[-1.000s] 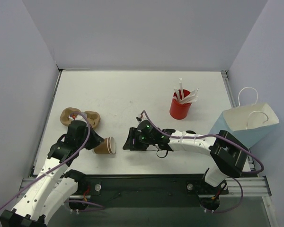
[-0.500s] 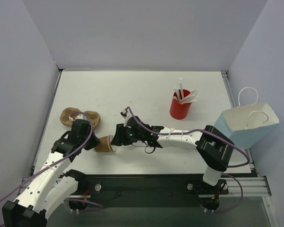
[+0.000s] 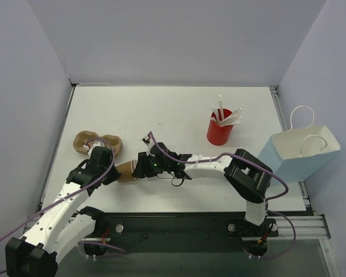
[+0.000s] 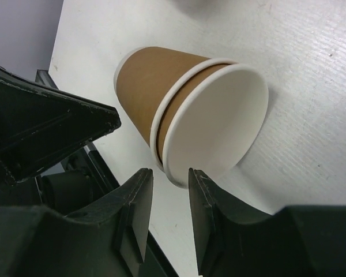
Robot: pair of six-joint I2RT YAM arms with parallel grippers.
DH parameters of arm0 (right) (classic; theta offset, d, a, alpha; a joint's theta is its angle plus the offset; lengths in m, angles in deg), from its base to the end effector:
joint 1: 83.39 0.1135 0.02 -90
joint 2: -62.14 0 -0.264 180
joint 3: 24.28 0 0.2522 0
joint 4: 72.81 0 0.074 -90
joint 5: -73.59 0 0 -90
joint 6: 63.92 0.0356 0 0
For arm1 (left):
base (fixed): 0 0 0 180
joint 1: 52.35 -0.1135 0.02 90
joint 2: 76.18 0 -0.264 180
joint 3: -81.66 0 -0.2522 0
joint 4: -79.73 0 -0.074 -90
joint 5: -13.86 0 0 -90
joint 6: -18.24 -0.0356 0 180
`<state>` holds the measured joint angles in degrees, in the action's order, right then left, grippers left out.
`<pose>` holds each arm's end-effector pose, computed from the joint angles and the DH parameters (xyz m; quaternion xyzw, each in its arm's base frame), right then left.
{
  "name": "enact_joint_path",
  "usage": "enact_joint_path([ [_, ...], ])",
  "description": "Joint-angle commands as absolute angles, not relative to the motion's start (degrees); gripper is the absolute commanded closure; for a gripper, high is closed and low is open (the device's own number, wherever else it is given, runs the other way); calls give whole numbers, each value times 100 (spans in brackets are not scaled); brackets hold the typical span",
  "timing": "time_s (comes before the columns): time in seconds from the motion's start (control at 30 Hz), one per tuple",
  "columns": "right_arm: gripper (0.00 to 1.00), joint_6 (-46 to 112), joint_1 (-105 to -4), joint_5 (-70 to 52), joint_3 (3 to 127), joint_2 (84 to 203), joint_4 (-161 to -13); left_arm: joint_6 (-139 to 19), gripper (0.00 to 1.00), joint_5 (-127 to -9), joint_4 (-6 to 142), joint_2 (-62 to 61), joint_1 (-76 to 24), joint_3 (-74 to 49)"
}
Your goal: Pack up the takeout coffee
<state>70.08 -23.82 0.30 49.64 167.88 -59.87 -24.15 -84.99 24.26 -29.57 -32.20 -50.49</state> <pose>0.1979 0.3571 0.1996 -0.1927 0.7860 0.5252 0.2631 0.1470 -0.0481 0.2222 -0.2482 0.9161 -0.1097 0.2951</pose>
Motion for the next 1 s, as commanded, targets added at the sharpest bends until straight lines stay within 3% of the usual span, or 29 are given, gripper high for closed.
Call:
enact_joint_path([
  [0.0, 70, 6782, -2476, 205, 5179, 16937, -5494, -2237, 100, -8634, 2616, -2872, -3248, -5127],
  [0.1, 76, 6773, -2555, 301, 5144, 17007, -5327, -2211, 100, -8652, 2642, -2845, -3248, -5145],
  [0.23, 100, 6695, -2643, 530, 4951, 16964, -4870, -2210, 100, -8678, 2616, -2845, -3248, -5145],
  [0.37, 100, 6501, -2670, 829, 4705, 16762, -4500, -2254, 99, -8643, 2493, -2898, -3248, -5031],
  [0.67, 100, 5799, -2459, 311, 4485, 15411, -6456, -3510, 64, -7774, 2544, -3240, -3222, -3941],
  [0.97, 100, 5500, -2020, -146, 4467, 14494, -7732, -4074, 49, -5981, 3766, -3224, -2950, -4099],
])
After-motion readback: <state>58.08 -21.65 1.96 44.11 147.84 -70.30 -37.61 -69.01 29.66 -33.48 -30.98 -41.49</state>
